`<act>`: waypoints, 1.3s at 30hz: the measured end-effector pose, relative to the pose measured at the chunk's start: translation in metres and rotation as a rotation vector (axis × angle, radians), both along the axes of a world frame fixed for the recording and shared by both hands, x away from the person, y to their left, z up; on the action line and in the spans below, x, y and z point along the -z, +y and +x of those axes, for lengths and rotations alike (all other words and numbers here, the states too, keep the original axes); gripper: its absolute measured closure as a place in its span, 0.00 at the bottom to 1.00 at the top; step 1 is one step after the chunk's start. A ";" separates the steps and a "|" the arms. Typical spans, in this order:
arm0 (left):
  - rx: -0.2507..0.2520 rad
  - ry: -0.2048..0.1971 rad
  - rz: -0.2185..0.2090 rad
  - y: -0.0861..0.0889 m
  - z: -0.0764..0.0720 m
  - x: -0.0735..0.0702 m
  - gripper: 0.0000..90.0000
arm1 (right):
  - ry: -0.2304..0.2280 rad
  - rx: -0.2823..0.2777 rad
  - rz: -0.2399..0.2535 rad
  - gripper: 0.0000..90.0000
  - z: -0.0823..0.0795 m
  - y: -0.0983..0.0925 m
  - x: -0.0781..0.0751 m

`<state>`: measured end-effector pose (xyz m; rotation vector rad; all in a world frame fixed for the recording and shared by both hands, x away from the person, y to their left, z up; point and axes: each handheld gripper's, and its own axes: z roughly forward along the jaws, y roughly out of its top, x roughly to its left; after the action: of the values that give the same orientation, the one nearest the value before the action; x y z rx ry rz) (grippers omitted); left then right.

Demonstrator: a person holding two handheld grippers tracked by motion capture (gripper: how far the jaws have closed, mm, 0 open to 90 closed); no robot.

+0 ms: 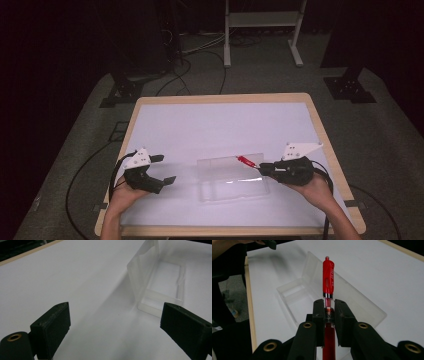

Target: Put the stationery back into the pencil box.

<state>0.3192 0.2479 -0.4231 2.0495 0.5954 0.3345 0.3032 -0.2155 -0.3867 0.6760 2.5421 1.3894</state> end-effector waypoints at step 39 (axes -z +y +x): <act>0.000 0.007 0.007 0.002 0.000 0.002 0.09 | 0.132 -0.224 -0.154 0.87 0.031 0.045 0.047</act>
<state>0.3192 0.2503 -0.4255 2.0580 0.5998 0.3295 0.3338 -0.1708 -0.4333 0.4831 2.8691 1.2287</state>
